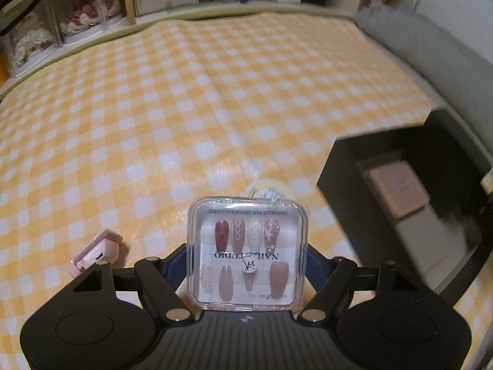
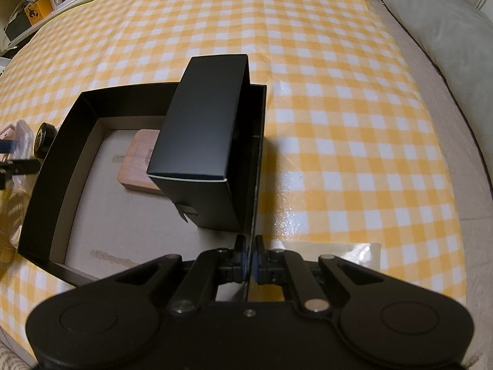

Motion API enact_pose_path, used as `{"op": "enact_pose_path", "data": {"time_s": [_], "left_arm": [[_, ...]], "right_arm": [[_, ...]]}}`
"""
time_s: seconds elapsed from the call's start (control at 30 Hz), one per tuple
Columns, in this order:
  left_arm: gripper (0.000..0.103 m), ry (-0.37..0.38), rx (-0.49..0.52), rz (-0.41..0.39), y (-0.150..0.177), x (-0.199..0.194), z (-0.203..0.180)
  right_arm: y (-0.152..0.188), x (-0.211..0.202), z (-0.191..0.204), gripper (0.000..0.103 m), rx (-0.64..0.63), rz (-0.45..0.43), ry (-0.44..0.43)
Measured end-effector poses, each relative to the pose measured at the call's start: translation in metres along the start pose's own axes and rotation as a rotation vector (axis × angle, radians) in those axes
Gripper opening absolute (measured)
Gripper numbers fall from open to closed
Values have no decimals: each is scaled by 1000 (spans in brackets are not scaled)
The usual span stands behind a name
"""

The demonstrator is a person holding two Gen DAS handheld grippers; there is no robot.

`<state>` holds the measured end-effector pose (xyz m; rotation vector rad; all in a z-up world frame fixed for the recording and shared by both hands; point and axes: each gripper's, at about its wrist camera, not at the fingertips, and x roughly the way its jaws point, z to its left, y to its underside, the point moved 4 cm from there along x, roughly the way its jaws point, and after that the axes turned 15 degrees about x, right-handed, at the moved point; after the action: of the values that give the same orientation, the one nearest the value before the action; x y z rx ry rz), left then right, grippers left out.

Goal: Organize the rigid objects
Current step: 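Carry the nail-tip case into the open box and open the left tool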

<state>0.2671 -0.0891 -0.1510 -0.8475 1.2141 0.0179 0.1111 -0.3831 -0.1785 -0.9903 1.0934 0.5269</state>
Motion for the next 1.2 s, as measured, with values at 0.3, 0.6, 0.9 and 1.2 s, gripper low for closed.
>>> {"op": "enact_pose_path", "data": {"time_s": [0.3,0.6,0.9,1.2], "left_arm": [[76,132,-95,-97,-28,-47,-45],[76,305,-268,-89,-52,-40,-107],[76,365,-396,-4,-58,-2,-136],[76,360,-381,42,-58,16,-154]], "right_arm": [[0,1,1,5,-3,0,1],[0,0,1,5,-2,-1,2],[1,1,2,5,-4,-1,3],[1,1,2,5,-4,-2,3]]}}
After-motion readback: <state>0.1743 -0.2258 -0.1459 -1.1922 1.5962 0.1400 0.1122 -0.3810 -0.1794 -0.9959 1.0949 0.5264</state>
